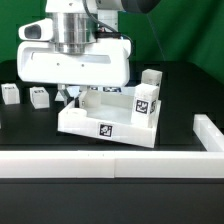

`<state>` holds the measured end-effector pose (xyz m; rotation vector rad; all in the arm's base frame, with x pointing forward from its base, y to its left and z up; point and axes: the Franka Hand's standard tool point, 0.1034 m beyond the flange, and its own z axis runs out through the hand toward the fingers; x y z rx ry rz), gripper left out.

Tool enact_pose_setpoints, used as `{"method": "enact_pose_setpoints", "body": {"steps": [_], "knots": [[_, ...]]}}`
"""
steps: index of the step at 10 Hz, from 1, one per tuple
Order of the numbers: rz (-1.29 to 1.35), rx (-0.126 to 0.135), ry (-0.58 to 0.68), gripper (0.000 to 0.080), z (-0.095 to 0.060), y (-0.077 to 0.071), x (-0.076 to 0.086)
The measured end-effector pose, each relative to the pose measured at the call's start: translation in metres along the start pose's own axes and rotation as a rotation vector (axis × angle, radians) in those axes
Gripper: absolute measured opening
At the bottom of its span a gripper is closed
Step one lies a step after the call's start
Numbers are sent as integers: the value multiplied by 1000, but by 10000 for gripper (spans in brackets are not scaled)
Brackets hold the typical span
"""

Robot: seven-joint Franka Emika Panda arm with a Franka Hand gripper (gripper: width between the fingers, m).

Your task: Assemble square table

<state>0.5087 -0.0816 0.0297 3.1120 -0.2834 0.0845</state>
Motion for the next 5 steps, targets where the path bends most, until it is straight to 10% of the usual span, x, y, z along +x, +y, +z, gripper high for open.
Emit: {"method": "enact_pose_setpoints", "body": {"steps": [2, 5], "knots": [[-365, -48, 25, 62, -6, -2, 29], [-502, -57, 9, 60, -2, 0, 23]]}}
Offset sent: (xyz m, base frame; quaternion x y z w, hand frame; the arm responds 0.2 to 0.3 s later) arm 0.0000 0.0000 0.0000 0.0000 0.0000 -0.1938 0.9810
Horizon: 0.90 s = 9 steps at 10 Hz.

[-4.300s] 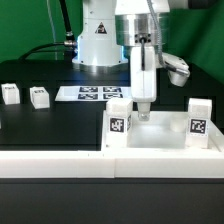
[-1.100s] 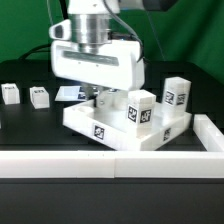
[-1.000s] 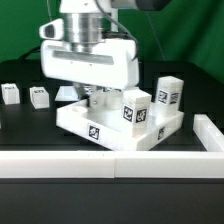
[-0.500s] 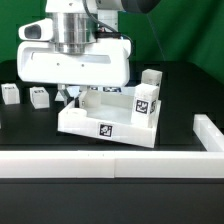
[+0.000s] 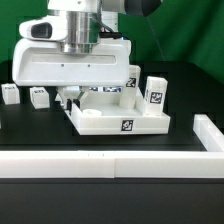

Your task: Assemble square table

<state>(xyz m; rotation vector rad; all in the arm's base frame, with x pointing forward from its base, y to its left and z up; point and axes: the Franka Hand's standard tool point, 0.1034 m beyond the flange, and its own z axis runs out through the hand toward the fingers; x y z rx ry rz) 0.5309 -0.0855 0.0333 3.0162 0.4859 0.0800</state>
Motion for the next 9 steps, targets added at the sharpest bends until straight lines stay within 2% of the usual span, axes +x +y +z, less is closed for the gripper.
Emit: {"method": "enact_pose_setpoints", "body": {"steps": [1, 2, 3, 4, 5, 6, 8, 9], "knots": [[-94, -3, -12, 60, 0, 1, 0], [-229, -15, -23, 60, -1, 1, 9], [-351, -45, -6, 60, -1, 1, 23], [-547, -71, -1, 60, -2, -5, 47], [-663, -102, -1, 60, 0, -17, 68], [-756, -125, -1, 62, -1, -29, 77], [-872, -131, -17, 64, -1, -17, 72], [-929, -137, -26, 64, -1, -16, 71]]}}
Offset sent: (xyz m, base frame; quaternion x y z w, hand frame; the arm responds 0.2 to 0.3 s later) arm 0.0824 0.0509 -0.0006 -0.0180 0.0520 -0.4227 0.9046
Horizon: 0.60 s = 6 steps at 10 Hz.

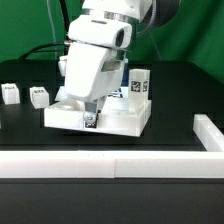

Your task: Assemble square table

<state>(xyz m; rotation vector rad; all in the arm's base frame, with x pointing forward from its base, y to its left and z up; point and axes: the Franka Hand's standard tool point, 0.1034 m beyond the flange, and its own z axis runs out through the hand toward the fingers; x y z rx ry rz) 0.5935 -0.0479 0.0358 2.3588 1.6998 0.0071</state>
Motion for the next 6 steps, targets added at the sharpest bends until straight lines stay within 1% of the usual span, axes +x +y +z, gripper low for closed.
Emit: {"method": "enact_pose_setpoints", "body": {"steps": [1, 2, 3, 4, 5, 6], "knots": [[-22, -4, -2, 64, -1, 1, 3], [-137, -17, -8, 64, -3, 10, 18], [-181, -42, -4, 64, -9, 30, 44], [-167, -76, 18, 64, -14, 45, 64], [-160, -82, 21, 64, -14, 44, 62], [-157, -78, 18, 64, -12, 44, 59]]}}
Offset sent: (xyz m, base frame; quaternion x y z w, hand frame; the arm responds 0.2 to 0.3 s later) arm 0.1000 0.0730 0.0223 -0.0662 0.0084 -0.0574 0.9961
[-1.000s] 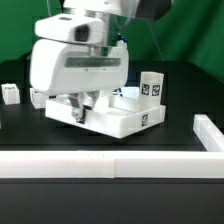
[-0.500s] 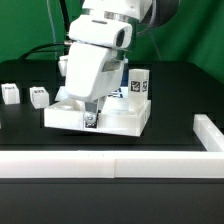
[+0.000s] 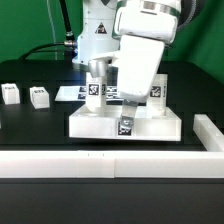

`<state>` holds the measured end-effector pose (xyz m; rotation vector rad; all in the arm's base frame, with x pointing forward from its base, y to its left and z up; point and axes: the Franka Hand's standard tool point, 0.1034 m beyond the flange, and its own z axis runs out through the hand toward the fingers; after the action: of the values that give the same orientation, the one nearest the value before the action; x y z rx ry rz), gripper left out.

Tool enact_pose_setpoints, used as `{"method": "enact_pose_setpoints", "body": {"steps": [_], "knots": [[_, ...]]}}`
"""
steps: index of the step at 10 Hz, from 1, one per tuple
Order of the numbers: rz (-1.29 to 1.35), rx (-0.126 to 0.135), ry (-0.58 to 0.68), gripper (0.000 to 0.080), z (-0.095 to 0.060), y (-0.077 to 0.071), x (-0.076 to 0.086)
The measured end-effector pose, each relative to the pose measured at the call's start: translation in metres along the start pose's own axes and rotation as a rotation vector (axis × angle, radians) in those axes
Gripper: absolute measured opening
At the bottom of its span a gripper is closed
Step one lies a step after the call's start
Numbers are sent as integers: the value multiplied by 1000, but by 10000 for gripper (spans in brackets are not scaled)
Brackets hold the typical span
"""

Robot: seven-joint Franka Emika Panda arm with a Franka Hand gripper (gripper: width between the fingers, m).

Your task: Assemble square table

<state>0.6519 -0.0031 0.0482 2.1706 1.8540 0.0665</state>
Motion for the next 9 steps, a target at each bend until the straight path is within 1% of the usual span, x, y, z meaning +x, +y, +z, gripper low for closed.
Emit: {"method": "enact_pose_setpoints", "body": {"steps": [2, 3, 4, 5, 6, 7, 8, 9], "knots": [[0, 0, 0, 64, 0, 0, 0], [-12, -7, 3, 64, 1, 0, 0], [-25, -17, 7, 64, 2, -1, 3], [-49, -26, 14, 64, 2, 2, 16], [-59, -32, 22, 64, 1, 9, 30], [-69, -49, 30, 64, -1, 21, 47], [-82, -65, 35, 64, -2, 27, 59], [-82, -62, 31, 64, 1, 28, 58]]}}
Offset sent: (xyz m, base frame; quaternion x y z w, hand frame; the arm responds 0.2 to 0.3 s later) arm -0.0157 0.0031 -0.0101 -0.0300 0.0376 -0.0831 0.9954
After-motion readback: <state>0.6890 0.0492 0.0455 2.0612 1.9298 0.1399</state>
